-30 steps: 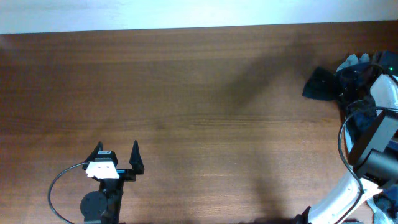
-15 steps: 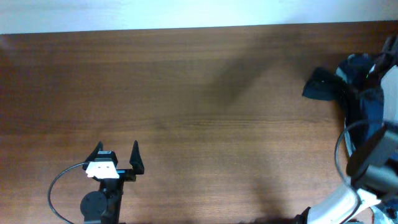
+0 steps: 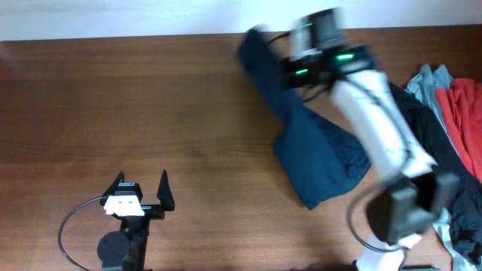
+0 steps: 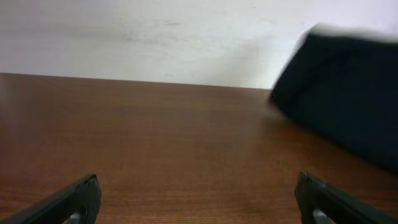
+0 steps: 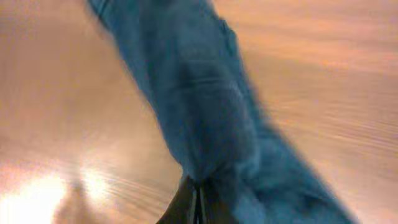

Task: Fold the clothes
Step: 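Pull the navy shorts out with the right gripper and lay them mid-table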

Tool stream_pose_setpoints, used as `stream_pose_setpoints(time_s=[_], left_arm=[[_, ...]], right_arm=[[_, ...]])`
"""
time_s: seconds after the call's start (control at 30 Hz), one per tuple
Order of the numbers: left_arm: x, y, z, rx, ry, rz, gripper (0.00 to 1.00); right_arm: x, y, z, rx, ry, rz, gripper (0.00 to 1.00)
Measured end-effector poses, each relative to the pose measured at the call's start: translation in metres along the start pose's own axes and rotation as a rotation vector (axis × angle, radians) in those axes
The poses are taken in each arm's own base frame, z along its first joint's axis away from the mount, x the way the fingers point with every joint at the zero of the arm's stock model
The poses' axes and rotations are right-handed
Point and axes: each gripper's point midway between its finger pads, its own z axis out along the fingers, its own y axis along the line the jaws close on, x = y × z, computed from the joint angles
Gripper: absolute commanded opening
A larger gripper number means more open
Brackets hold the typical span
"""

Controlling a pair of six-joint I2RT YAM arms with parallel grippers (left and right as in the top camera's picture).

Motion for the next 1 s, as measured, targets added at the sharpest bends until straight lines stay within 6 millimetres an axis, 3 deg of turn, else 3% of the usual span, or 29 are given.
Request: stream_pose_setpoints(time_s=[0.03, 0.07, 0.1, 0.17, 0.3, 0.37, 0.43, 0.5, 0.6, 0.67, 0.77, 0.8, 0.83, 0.9, 0.97, 1.0], left_arm=[[0.000, 0.000, 0.000, 0.000, 0.000, 0.000, 0.99], [0.000, 0.000, 0.000, 0.000, 0.000, 0.000, 0.99], [0.000, 0.000, 0.000, 0.000, 0.000, 0.000, 0.99], [0.000, 0.000, 0.000, 0.000, 0.000, 0.000, 1.00], [0.000, 0.000, 0.000, 0.000, 0.000, 0.000, 0.99], [0.000, 0.000, 0.000, 0.000, 0.000, 0.000, 0.99], [0.000, 0.000, 0.000, 0.000, 0.000, 0.000, 0.99], [0.000, 0.000, 0.000, 0.000, 0.000, 0.000, 0.99], [0.000, 0.000, 0.000, 0.000, 0.000, 0.000, 1.00], [0.000, 0.000, 0.000, 0.000, 0.000, 0.000, 0.99], [0.000, 0.000, 0.000, 0.000, 0.000, 0.000, 0.99], [0.000, 0.000, 0.000, 0.000, 0.000, 0.000, 0.99], [0.000, 0.000, 0.000, 0.000, 0.000, 0.000, 0.99], [0.000, 0.000, 0.000, 0.000, 0.000, 0.000, 1.00], [0.000, 0.000, 0.000, 0.000, 0.000, 0.000, 0.99], [0.000, 0.000, 0.000, 0.000, -0.001, 0.000, 0.99]], right_arm=[[0.004, 0.012, 0.010, -0.014, 0.014, -0.022, 0.16], [0.015, 0.039, 0.030, -0.047, 0.045, -0.068, 0.18], [0.021, 0.053, 0.038, -0.065, 0.062, -0.091, 0.21], [0.047, 0.104, 0.056, -0.119, 0.112, -0.188, 0.40], [0.084, 0.175, 0.054, -0.186, 0.146, -0.382, 0.53], [0.098, 0.183, 0.052, -0.163, 0.172, -0.420, 0.56], [0.099, 0.176, 0.050, -0.123, 0.181, -0.424, 0.64], [0.096, 0.155, 0.045, -0.066, 0.199, -0.383, 0.68], [0.079, 0.105, 0.031, 0.017, 0.204, -0.245, 0.70], [0.071, 0.057, 0.022, 0.084, 0.227, -0.127, 0.71], [0.069, -0.033, 0.009, 0.182, 0.278, 0.086, 0.73], [0.070, -0.047, 0.006, 0.189, 0.285, 0.123, 0.72], [0.072, -0.059, 0.002, 0.187, 0.295, 0.165, 0.68], [0.076, -0.078, -0.001, 0.165, 0.311, 0.239, 0.39], [0.087, -0.088, 0.003, 0.140, 0.337, 0.294, 0.23], [0.092, -0.089, 0.006, 0.132, 0.348, 0.306, 0.21]])
